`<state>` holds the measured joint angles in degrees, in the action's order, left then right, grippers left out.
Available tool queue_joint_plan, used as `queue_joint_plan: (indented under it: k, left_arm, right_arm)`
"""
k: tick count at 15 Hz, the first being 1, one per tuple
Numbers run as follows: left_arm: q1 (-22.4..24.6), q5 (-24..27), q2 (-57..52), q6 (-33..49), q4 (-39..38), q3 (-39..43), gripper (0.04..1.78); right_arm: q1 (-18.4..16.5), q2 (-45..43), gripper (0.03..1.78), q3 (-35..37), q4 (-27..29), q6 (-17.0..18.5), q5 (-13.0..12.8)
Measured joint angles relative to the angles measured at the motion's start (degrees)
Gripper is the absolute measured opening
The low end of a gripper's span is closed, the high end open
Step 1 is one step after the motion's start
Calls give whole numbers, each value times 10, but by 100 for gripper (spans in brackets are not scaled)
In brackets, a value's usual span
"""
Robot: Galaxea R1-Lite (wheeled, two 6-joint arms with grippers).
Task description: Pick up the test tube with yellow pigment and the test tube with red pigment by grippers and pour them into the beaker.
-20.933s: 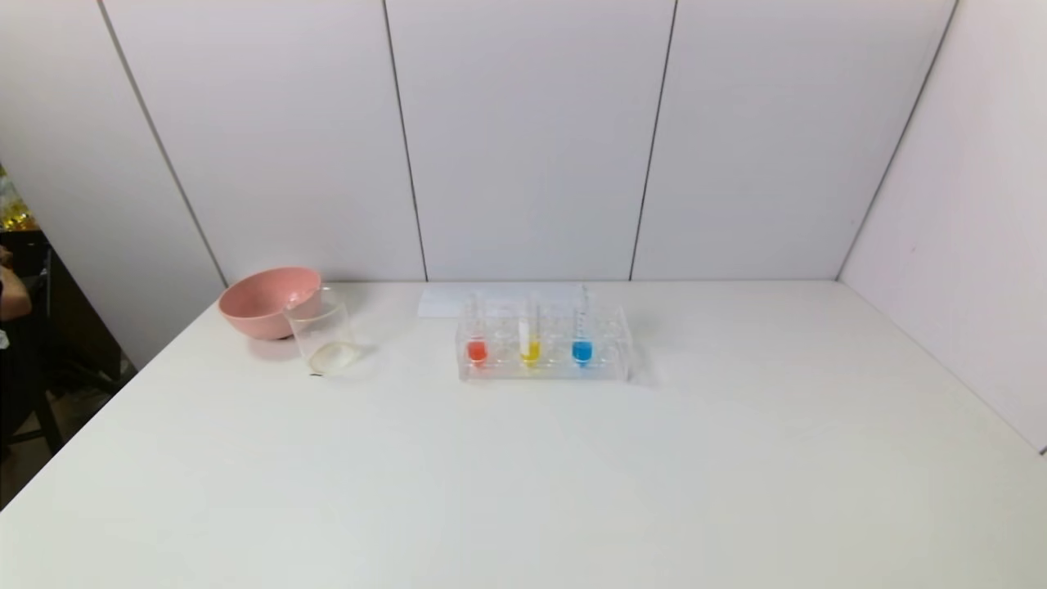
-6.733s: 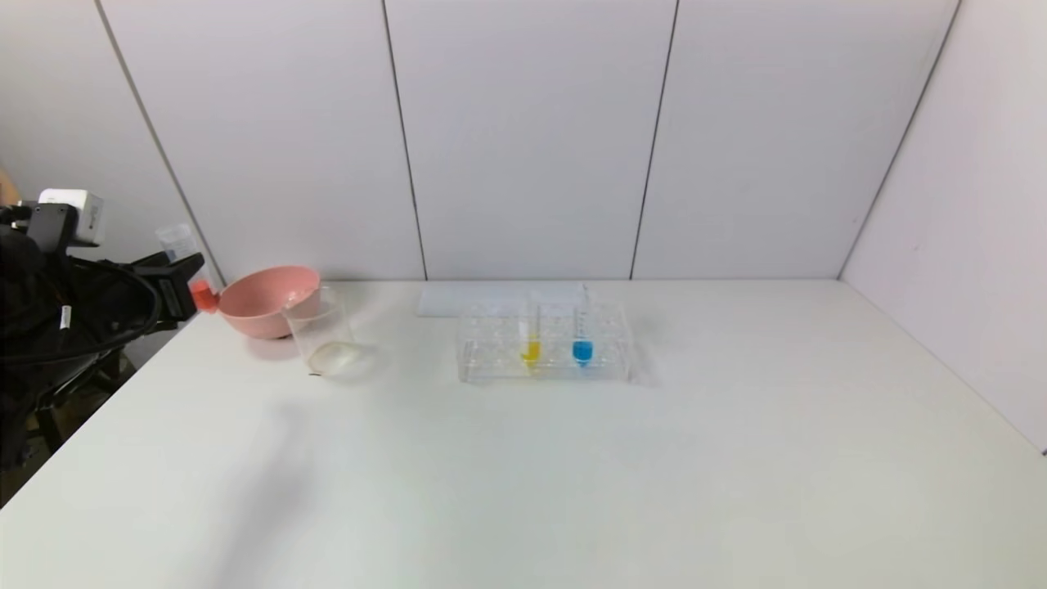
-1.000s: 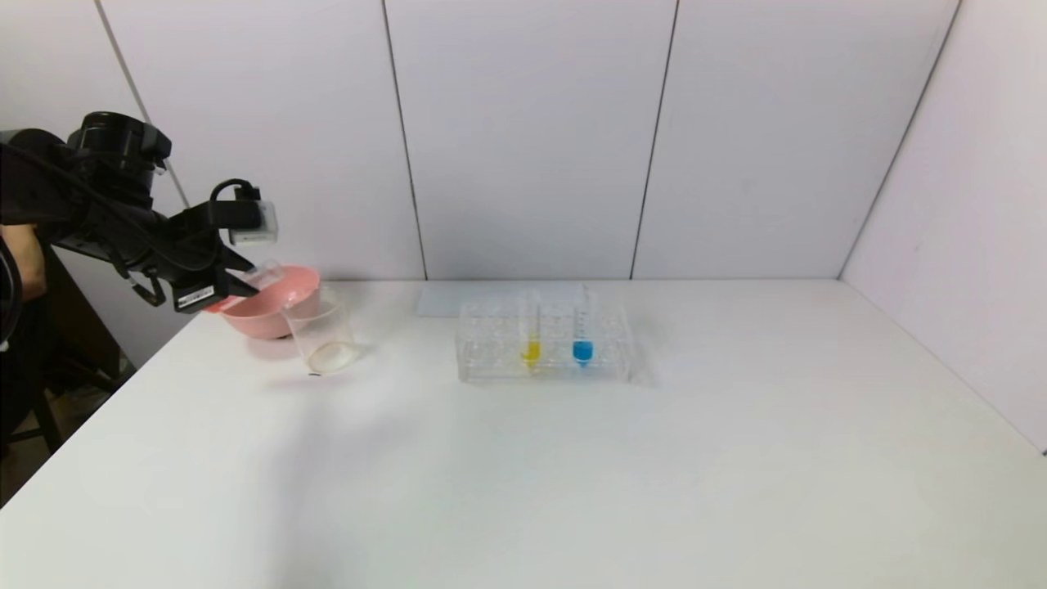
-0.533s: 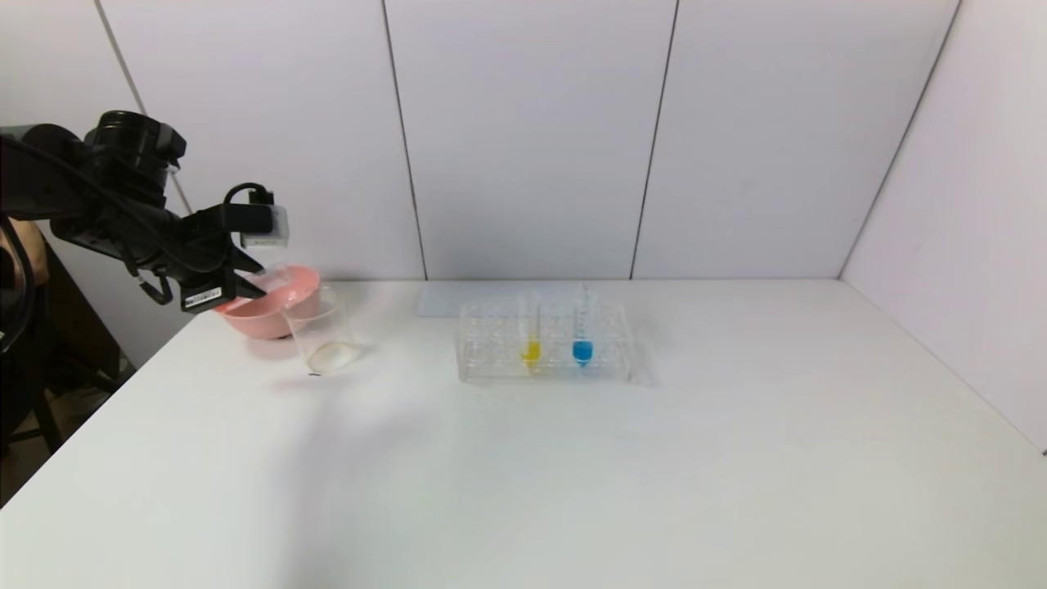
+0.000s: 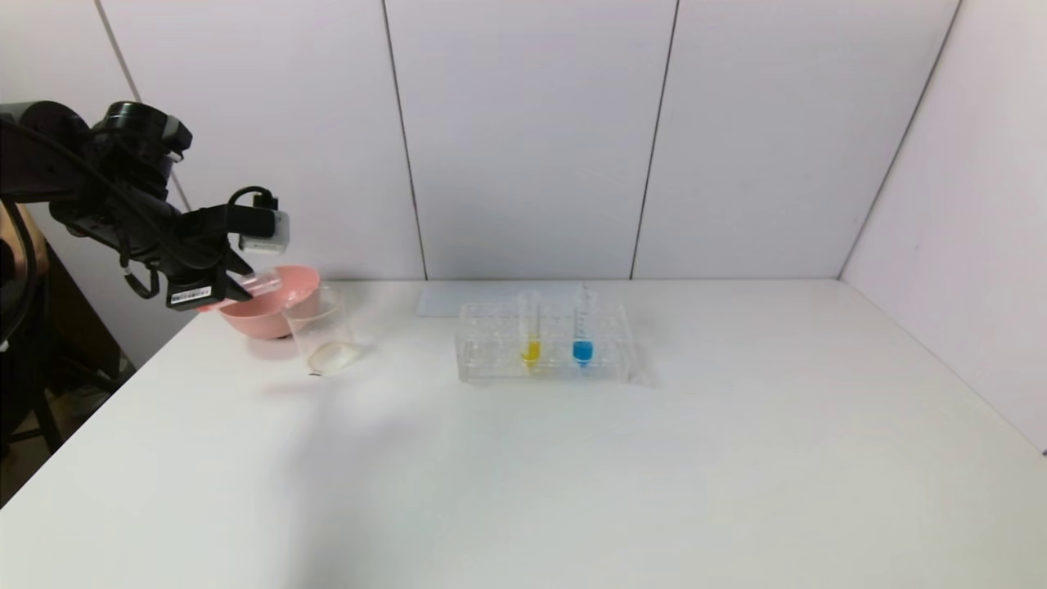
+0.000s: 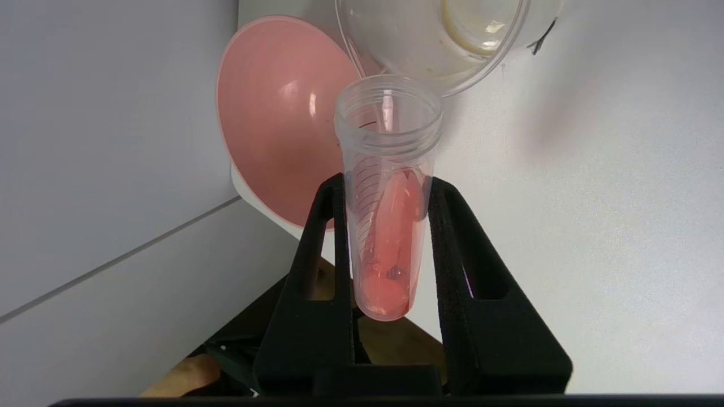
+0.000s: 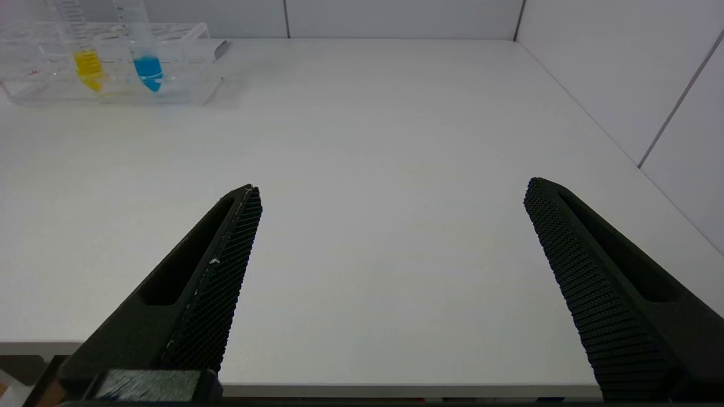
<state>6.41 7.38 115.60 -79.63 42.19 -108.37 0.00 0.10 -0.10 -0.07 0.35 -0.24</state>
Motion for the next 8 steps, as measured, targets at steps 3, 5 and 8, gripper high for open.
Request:
queue_joint_plan:
  k: [3, 5, 8]
  left_arm:
    - [-6, -18, 10, -7, 32, -25, 44]
    - [-11, -30, 18, -17, 51, -42, 44]
    - [-18, -37, 25, -19, 52, -48, 44]
  right_arm:
    - [0, 0, 170, 0, 0, 0, 0]
    - [0, 0, 170, 0, 0, 0, 0]
    - [0, 0, 170, 0, 0, 0, 0]
